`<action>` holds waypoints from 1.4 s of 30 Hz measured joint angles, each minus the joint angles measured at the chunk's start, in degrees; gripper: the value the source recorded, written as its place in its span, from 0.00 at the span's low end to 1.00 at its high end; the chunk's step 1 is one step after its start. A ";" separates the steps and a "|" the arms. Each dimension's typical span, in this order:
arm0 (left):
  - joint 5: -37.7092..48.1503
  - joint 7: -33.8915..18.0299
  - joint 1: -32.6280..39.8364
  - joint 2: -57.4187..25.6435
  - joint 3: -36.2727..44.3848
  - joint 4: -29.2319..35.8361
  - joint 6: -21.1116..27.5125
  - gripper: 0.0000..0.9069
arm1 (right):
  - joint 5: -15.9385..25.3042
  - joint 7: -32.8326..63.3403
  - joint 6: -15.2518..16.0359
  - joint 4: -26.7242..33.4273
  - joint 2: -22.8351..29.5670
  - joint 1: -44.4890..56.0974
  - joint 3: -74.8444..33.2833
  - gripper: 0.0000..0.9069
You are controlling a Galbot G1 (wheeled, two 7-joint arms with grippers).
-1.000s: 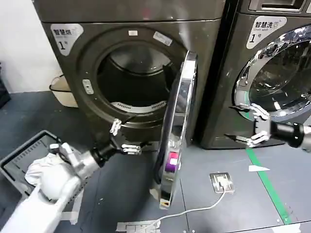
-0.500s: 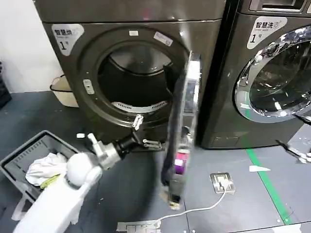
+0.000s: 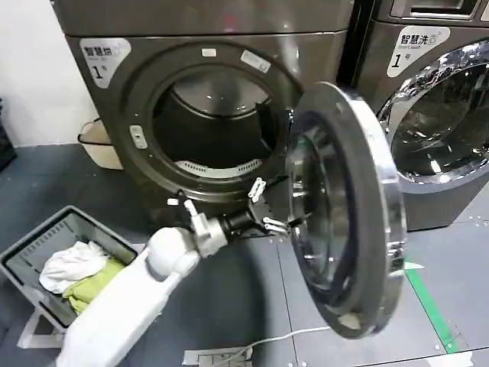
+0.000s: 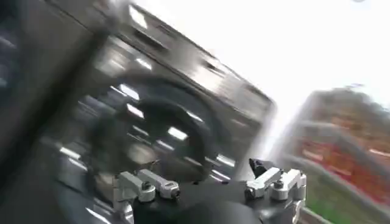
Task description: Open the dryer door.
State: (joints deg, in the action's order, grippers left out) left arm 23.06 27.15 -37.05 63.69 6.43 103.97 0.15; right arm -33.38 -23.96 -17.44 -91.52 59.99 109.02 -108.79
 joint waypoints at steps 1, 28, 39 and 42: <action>-0.04 -0.10 0.45 0.37 0.43 -0.39 -0.07 1.00 | 1.28 2.13 0.80 0.96 0.59 -0.12 -0.86 1.00; 0.18 -3.60 12.08 11.32 11.87 -11.70 -1.20 1.00 | 14.22 31.47 12.32 17.33 8.04 -0.32 -16.39 1.00; 0.18 -3.53 15.51 15.32 14.14 -16.08 -1.63 1.00 | 19.16 34.91 14.86 19.20 8.62 1.93 -19.59 1.00; 0.18 -3.50 15.94 15.91 14.33 -16.85 -1.82 1.00 | 19.83 34.51 13.61 20.13 8.03 2.85 -20.51 1.00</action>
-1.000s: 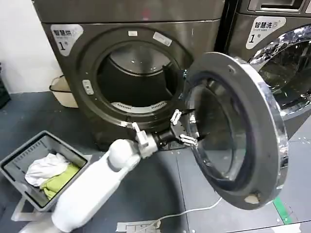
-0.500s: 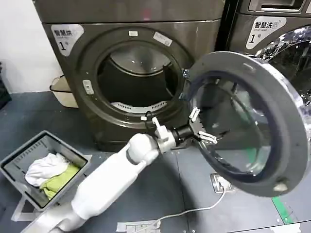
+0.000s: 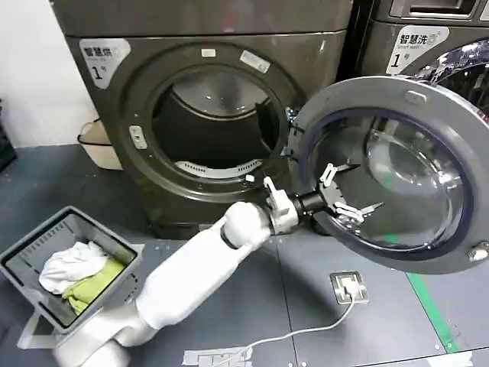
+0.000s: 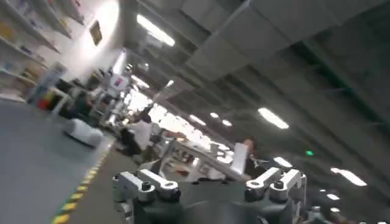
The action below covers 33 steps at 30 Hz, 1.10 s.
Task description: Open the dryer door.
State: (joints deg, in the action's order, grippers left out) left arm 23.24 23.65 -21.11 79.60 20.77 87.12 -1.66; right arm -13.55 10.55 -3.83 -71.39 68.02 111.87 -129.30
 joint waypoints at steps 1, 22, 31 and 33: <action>0.00 0.01 0.12 0.16 0.04 -0.20 -0.05 1.00 | -0.01 -0.33 -0.11 0.30 -0.22 0.30 -0.28 1.00; 0.64 0.45 -2.29 -2.06 -1.53 4.22 2.43 1.00 | -0.60 -1.86 0.18 -2.05 0.14 -0.21 0.83 1.00; -0.09 -0.05 -12.68 -12.62 -6.55 17.85 4.69 1.00 | -1.64 -2.92 0.90 -4.32 0.02 -1.33 1.67 1.00; 0.24 -1.12 -15.24 -15.15 -8.46 21.05 6.05 1.00 | -1.84 -3.27 0.87 -4.64 -0.13 -1.43 1.67 1.00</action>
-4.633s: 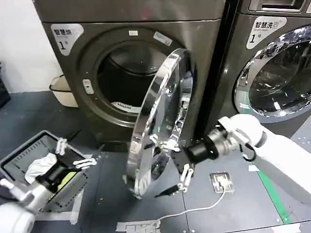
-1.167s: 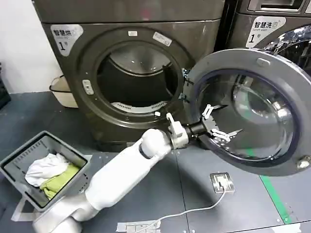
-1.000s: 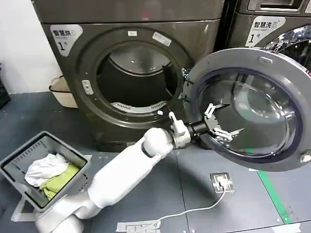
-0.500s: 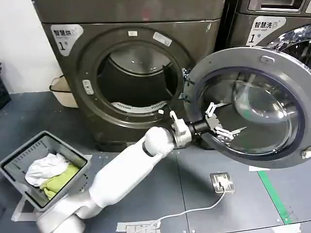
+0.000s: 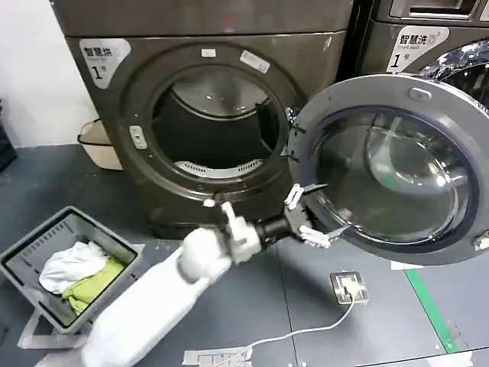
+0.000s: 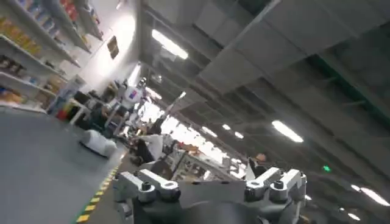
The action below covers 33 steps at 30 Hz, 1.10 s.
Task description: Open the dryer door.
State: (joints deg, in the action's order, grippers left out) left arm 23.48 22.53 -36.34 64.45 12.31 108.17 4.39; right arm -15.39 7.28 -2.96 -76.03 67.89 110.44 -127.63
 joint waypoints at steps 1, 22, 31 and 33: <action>0.49 -0.88 -1.29 -1.17 -1.01 1.58 0.86 1.00 | -0.02 -0.19 -0.01 -0.16 -0.09 -0.05 0.00 1.00; 17.72 -23.24 -36.30 -17.83 -39.81 21.48 23.74 1.00 | 1.32 -2.94 1.12 -3.49 -2.84 -6.36 5.67 1.00; 35.50 -42.08 -42.78 -20.36 -56.84 20.05 37.22 1.00 | 1.66 -3.08 1.26 -3.72 -4.00 -8.22 8.79 1.00; 41.47 -47.84 -43.60 -21.19 -59.73 19.59 37.85 1.00 | 1.71 -3.10 1.32 -3.71 -4.22 -8.28 9.16 1.00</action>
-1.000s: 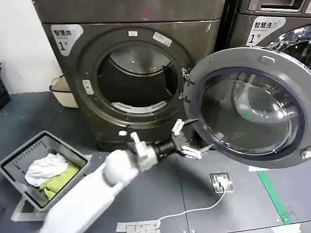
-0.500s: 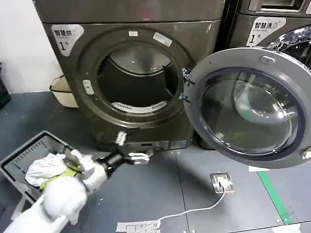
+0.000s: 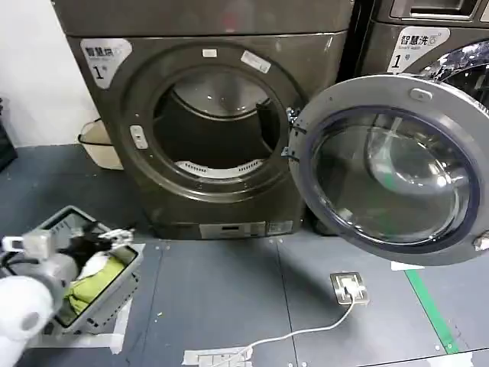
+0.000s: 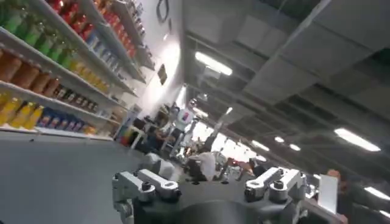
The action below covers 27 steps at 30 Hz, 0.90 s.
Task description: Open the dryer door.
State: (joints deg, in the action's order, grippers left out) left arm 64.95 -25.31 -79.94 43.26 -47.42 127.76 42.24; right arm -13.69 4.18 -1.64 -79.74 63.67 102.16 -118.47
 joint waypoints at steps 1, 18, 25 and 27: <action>2.89 -2.91 -0.36 -0.38 -1.27 -0.26 0.02 1.00 | 0.00 -0.04 0.01 -0.03 -0.05 -0.06 0.20 1.00; 60.74 -44.60 -0.42 -16.95 -5.84 -12.47 -0.06 1.00 | -0.11 0.20 -0.07 -1.79 0.66 -0.98 2.68 1.00; 75.02 -50.04 2.51 -21.97 -1.92 -17.94 -0.07 1.00 | -0.20 0.28 -0.08 -1.88 0.70 -0.89 2.97 1.00; 77.06 -50.68 2.79 -22.37 -1.46 -18.42 -0.07 1.00 | -0.20 0.29 -0.06 -1.88 0.76 -0.88 3.17 1.00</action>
State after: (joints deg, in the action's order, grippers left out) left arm 142.01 -75.99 -77.16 20.90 -48.88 109.34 42.17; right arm -13.88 4.47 -1.70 -81.62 64.43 101.28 -115.30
